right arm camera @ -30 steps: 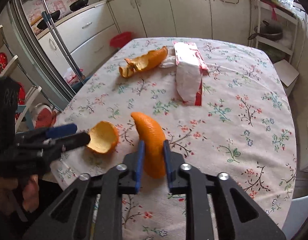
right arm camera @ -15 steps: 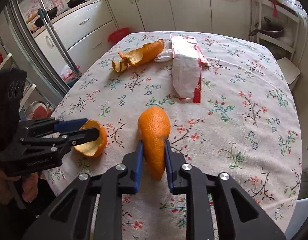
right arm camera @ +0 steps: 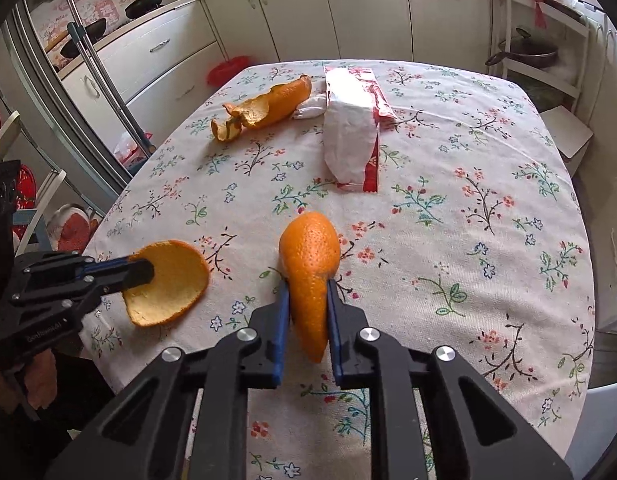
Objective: Collect trash
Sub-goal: 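Grasp the flat orange peel half with the left tool, then carry both orange peels over the bucket and open both tools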
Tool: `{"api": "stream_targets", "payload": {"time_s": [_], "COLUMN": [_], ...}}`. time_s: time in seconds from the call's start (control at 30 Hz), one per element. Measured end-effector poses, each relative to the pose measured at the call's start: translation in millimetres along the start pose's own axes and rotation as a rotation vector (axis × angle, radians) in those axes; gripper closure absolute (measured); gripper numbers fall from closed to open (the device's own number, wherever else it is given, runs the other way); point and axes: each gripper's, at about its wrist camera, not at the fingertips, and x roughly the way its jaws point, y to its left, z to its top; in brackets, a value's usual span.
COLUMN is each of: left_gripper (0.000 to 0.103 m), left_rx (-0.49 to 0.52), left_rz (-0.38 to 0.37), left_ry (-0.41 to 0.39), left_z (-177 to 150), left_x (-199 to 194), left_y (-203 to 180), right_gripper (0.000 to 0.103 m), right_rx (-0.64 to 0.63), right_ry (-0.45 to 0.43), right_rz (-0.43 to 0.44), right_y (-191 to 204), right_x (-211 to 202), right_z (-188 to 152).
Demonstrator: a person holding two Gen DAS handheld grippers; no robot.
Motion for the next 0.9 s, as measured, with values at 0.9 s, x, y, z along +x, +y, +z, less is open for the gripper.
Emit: {"api": "stream_targets", "payload": {"time_s": [0.9], "left_gripper": [0.1], "left_rx": [0.049], "left_rz": [0.008], "left_ry": [-0.031], "left_z": [-127], "left_x": [-105], "left_y": [-34], "right_gripper": [0.085], "right_rx": [0.052], "right_ry": [-0.002], "right_rz": [-0.01], "right_y": [3], "right_x": [-5], "right_z": [-18]}}
